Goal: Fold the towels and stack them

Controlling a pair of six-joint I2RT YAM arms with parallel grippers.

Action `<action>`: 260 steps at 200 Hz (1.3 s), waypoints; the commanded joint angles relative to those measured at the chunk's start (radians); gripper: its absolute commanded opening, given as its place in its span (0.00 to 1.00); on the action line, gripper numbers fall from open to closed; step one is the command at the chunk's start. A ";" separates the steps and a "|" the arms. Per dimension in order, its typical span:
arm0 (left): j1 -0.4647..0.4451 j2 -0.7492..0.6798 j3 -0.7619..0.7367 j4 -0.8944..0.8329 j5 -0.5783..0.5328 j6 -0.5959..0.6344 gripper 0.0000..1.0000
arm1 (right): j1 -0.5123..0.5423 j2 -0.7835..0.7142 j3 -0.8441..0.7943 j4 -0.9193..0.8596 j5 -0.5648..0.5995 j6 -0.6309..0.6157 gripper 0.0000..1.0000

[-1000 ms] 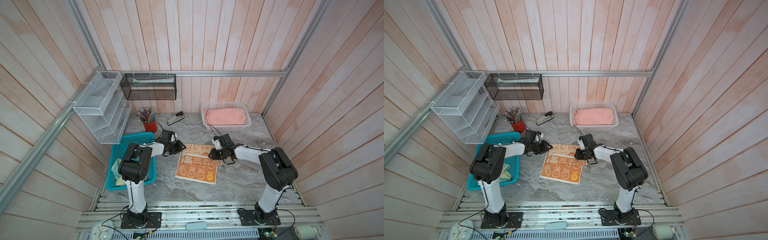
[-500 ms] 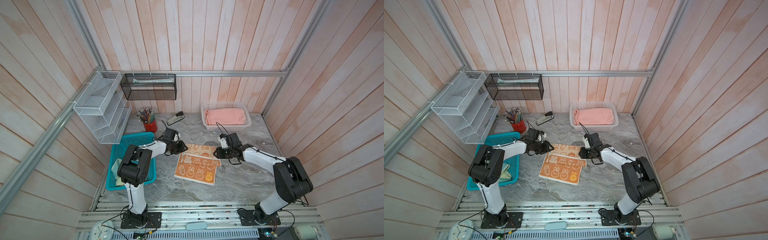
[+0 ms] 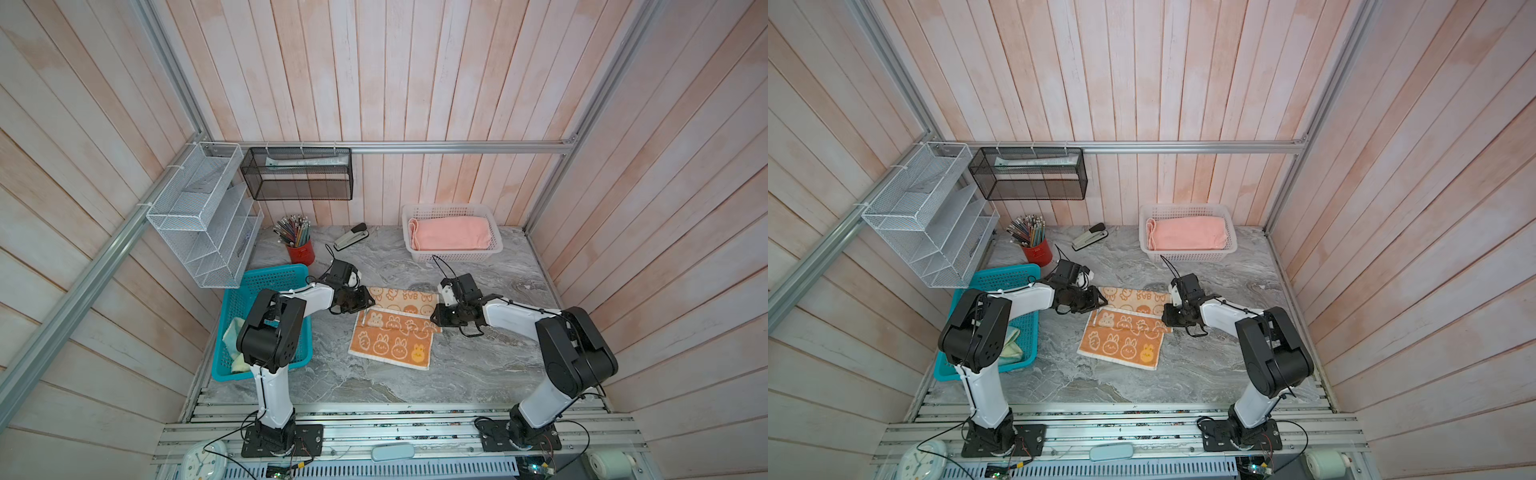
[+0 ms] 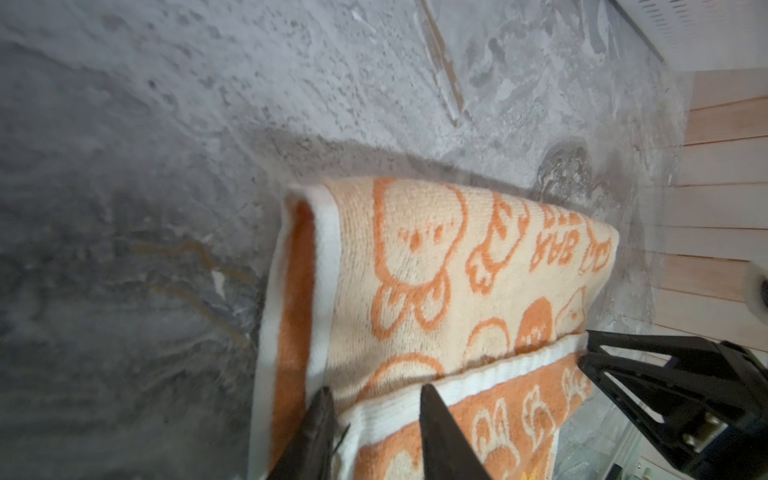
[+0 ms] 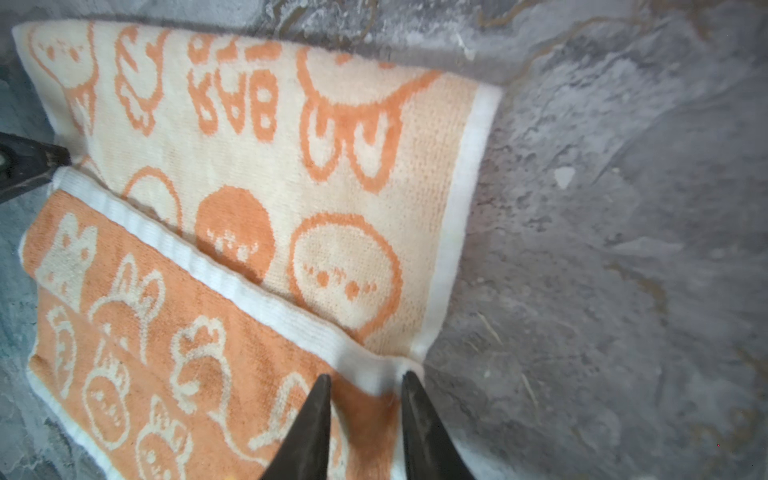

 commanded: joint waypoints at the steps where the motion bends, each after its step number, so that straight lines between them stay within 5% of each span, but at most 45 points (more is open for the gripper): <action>1: -0.005 -0.012 -0.020 -0.033 -0.010 0.024 0.37 | 0.003 0.026 0.009 -0.002 -0.022 -0.010 0.22; 35: -0.005 -0.020 -0.026 -0.034 0.002 0.026 0.32 | 0.017 0.003 0.028 -0.029 0.011 -0.015 0.12; 106: -0.005 -0.084 -0.010 -0.049 0.009 0.039 0.00 | 0.060 -0.072 0.079 -0.112 0.091 -0.025 0.08; 203: -0.005 -0.323 -0.149 -0.060 -0.029 0.067 0.00 | 0.164 -0.328 -0.051 -0.052 0.039 0.009 0.07; 228: -0.004 -0.442 -0.273 -0.036 -0.095 0.053 0.00 | 0.210 -0.432 -0.189 0.023 -0.024 0.017 0.22; 260: -0.003 -0.578 -0.446 -0.007 -0.122 0.008 0.17 | 0.237 -0.581 -0.344 0.060 -0.146 0.095 0.38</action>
